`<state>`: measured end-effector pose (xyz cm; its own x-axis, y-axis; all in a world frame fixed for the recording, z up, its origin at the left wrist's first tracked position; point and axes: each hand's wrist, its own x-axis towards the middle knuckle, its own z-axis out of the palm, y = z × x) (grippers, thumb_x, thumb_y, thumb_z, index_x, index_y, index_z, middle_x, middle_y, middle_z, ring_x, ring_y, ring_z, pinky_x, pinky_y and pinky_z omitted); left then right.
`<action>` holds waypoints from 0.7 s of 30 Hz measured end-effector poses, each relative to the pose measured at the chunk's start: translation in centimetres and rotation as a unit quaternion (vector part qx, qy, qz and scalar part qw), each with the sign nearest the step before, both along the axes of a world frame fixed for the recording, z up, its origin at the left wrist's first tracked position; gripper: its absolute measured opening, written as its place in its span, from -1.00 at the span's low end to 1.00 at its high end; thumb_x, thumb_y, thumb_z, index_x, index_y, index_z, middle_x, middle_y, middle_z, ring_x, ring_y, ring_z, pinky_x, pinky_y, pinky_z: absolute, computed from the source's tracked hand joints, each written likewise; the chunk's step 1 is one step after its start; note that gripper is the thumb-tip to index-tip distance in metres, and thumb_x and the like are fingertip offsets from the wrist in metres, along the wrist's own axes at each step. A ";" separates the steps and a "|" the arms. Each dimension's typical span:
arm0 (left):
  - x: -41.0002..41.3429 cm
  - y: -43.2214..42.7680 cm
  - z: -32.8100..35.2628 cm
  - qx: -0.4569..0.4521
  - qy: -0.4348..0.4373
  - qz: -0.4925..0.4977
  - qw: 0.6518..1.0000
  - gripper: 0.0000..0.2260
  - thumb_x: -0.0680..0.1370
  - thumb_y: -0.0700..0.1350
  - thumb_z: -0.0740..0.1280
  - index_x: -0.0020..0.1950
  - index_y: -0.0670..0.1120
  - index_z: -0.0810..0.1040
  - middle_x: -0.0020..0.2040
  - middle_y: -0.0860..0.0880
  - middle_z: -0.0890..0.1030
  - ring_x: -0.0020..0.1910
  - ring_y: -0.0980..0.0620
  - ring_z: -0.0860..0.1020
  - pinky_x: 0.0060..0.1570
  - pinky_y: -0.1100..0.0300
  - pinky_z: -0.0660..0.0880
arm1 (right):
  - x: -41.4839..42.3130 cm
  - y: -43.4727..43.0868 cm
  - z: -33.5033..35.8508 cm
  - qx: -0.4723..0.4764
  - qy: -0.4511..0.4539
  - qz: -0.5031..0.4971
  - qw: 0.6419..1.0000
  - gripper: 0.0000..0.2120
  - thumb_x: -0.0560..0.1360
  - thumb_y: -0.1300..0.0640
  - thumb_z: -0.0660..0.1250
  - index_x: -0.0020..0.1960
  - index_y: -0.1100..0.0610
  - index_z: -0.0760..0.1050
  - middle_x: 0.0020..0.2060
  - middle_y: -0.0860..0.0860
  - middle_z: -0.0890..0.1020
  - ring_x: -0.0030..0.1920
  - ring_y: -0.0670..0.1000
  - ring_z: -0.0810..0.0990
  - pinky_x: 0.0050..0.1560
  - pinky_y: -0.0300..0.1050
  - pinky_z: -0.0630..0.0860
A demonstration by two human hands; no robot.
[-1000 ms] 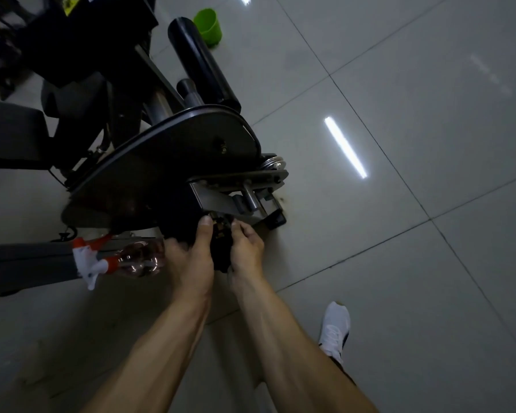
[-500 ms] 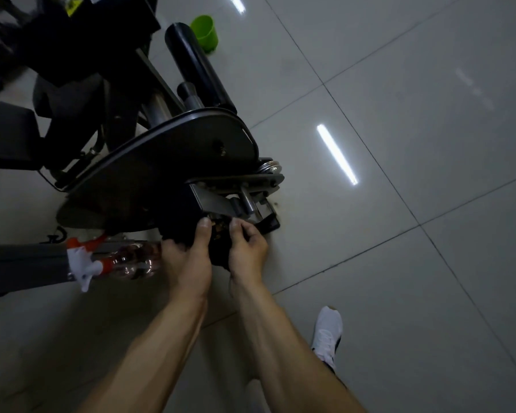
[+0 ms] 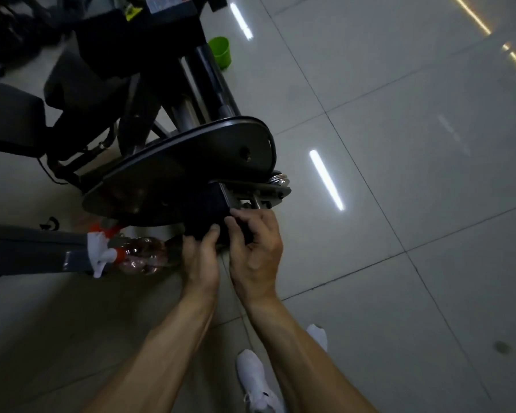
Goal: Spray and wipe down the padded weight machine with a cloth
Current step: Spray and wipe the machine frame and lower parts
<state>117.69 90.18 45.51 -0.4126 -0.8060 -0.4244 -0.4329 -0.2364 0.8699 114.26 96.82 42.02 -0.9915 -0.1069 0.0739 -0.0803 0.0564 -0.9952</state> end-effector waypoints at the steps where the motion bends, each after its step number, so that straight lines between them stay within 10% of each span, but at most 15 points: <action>1: 0.6 -0.4 0.0 0.012 0.000 0.000 1.000 -0.69 0.60 -0.09 0.35 0.31 -0.18 0.57 0.16 -0.11 0.68 0.17 -0.05 0.63 0.20 0.07 0.53 | 0.0 0.6 0.1 0.014 0.030 0.030 0.999 -0.86 0.57 0.19 0.45 0.11 0.18 0.69 0.04 0.04 0.61 0.10 0.00 0.61 0.07 0.00 0.60; 3: 1.9 -1.0 -0.1 0.024 -0.015 -0.003 1.000 -0.78 0.61 -0.11 0.33 0.20 -0.19 0.60 0.11 -0.12 0.67 0.15 -0.08 0.61 0.19 0.09 0.50 | -0.1 2.1 0.6 0.030 0.032 0.075 0.996 -0.84 0.57 0.17 0.47 0.13 0.15 0.71 0.06 0.02 0.63 0.12 -0.02 0.62 0.12 -0.02 0.61; 8: 3.7 -1.3 -0.7 0.028 -0.032 -0.015 0.999 -0.56 0.65 -0.31 0.26 0.55 -0.20 0.35 0.47 -0.09 0.46 0.43 0.01 0.45 0.41 0.20 0.38 | 0.1 3.7 1.4 -0.109 -0.347 -0.011 0.931 -0.75 0.44 0.02 0.40 0.10 -0.07 0.71 0.00 0.00 0.74 0.11 0.15 0.70 0.15 0.42 0.60; 12: 3.0 -2.0 -0.9 0.017 -0.004 -0.039 0.999 -0.61 0.64 -0.40 0.21 0.18 0.11 0.51 0.10 0.19 0.59 0.13 0.25 0.58 -0.05 0.49 0.43 | 1.6 2.0 3.4 -0.045 -0.156 -0.016 0.987 -0.72 0.52 0.16 0.46 0.20 -0.06 0.58 0.09 -0.04 0.69 0.15 0.05 0.68 0.14 0.29 0.64; 21: 3.5 -2.3 -2.7 0.056 0.068 -0.079 0.993 -0.65 0.64 -0.38 0.16 0.26 -0.03 0.57 0.20 -0.03 0.65 0.23 0.04 0.58 0.33 0.11 0.47 | 2.7 -1.7 -0.3 0.202 0.129 -0.008 0.971 -0.72 0.46 0.32 0.53 0.15 0.16 0.69 0.15 0.07 0.49 0.19 0.07 0.54 0.11 -0.14 0.60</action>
<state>121.23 87.87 42.79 -0.5900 -0.6781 -0.4383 -0.3518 -0.2727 0.8955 116.99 95.16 41.70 -0.9476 -0.1625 0.2750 -0.3191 0.4412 -0.8388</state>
